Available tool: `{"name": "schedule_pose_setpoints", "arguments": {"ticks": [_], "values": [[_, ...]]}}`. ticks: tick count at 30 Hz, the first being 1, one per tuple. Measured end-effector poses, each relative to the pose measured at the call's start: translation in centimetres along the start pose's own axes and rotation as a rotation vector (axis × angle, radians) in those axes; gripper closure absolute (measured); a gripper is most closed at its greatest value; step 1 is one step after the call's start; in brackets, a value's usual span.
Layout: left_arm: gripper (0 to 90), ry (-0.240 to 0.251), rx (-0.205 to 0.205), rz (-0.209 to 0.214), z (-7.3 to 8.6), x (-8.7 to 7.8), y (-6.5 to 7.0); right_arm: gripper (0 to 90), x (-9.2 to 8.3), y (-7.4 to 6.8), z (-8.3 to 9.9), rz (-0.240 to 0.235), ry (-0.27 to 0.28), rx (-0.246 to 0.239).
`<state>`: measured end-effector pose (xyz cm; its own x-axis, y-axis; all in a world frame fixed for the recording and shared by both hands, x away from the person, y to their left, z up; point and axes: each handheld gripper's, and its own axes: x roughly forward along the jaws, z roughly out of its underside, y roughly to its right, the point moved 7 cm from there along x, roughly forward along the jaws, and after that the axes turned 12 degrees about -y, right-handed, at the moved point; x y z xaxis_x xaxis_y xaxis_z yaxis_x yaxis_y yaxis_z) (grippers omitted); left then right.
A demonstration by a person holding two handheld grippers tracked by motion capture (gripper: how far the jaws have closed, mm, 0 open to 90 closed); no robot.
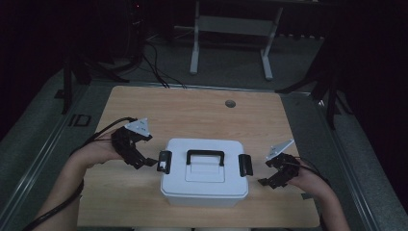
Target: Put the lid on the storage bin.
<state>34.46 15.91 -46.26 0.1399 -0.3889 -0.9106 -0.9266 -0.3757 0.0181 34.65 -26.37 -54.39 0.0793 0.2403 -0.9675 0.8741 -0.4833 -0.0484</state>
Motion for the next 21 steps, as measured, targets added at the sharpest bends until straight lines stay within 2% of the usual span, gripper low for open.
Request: {"name": "schedule_pose_setpoints", "arguments": {"ticks": [2,7,17,21], "values": [[9.4,0.005,-0.011,0.0,0.6,0.1,-0.1,18.1,-0.1,0.1,0.2,0.002,0.014,0.009],[9.3,0.053,-0.053,0.003,1.9,0.1,-0.4,18.1,0.2,0.1,0.6,-0.001,0.033,0.023],[9.4,0.105,-0.104,-0.005,4.6,0.9,-0.9,18.2,0.7,0.2,1.1,0.0,0.072,0.045],[9.4,0.123,-0.135,0.008,5.7,1.4,-0.9,18.1,1.0,0.3,1.3,0.0,0.086,0.058]]}}
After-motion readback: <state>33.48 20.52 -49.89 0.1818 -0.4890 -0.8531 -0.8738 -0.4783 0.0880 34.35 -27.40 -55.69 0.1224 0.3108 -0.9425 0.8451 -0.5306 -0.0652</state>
